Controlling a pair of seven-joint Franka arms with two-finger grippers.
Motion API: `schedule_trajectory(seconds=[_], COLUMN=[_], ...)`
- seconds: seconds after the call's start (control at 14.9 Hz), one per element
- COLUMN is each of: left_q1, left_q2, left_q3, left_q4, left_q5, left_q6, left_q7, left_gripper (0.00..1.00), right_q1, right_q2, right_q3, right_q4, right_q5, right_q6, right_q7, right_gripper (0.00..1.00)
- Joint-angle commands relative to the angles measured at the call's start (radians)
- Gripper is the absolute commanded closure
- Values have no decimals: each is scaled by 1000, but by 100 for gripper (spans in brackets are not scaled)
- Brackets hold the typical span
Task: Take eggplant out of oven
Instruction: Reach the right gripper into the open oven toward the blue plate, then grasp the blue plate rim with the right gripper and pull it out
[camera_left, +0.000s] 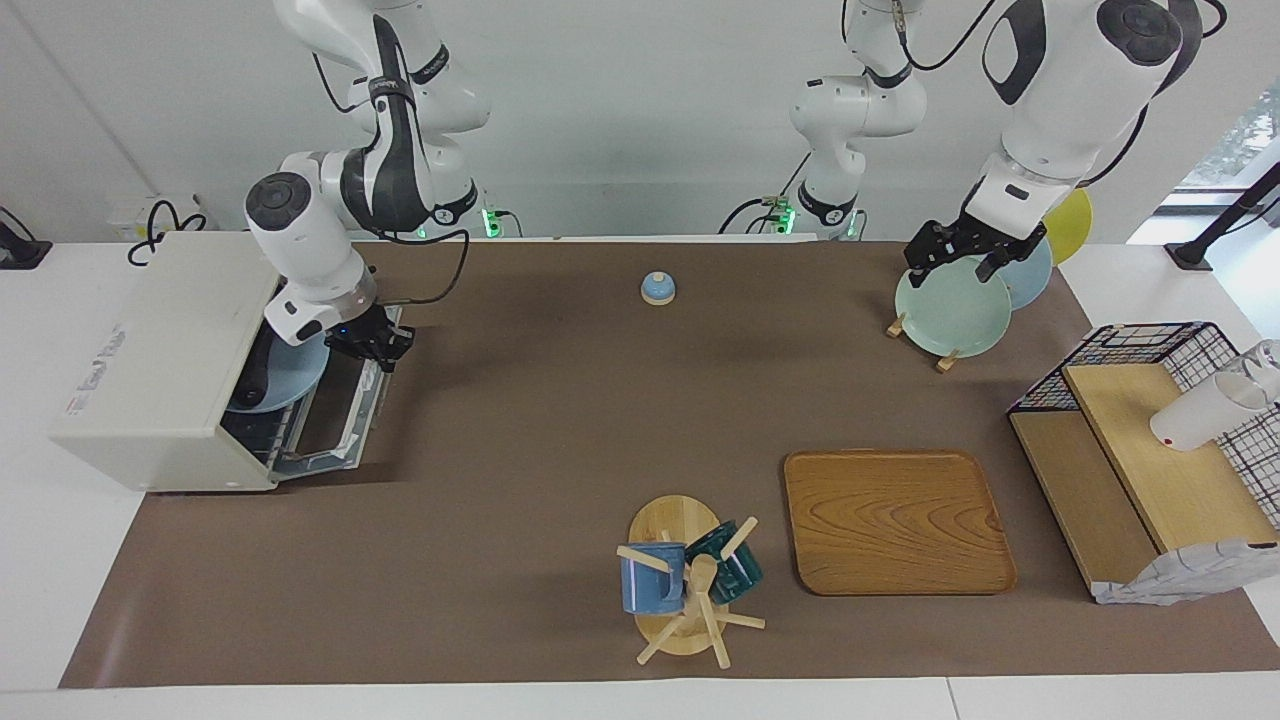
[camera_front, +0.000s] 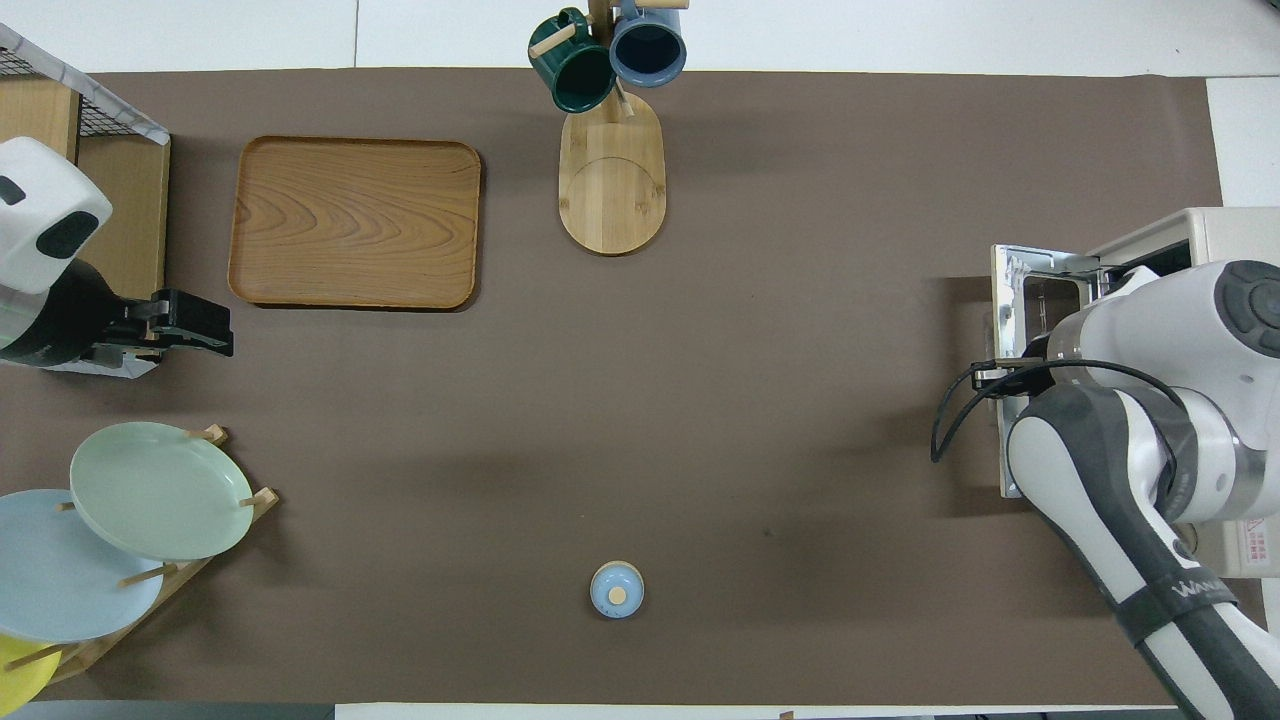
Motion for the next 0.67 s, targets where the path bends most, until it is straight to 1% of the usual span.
schedule_trajectory(seconds=[0.0, 0.13, 0.4, 0.6], left_q1=[18, 18, 18, 18], left_q2=[-21, -21, -21, -21], left_q3=[-9, -9, -9, -9], left_q4=[-13, -13, -13, -15], left_q5=[4, 4, 4, 4], left_q6=[-6, -6, -6, -6], left_q7=[5, 5, 5, 5], left_gripper=[0, 0, 0, 0], right_q1=[-53, -49, -49, -42], right_q2=[62, 62, 90, 89], right_q3=[-33, -33, -31, -31], right_q4=[11, 8, 8, -6], right_q5=[-58, -56, -53, -18], right_q6=[103, 106, 123, 137], right_q7=[-10, 1, 15, 16], right_gripper=[100, 100, 100, 100])
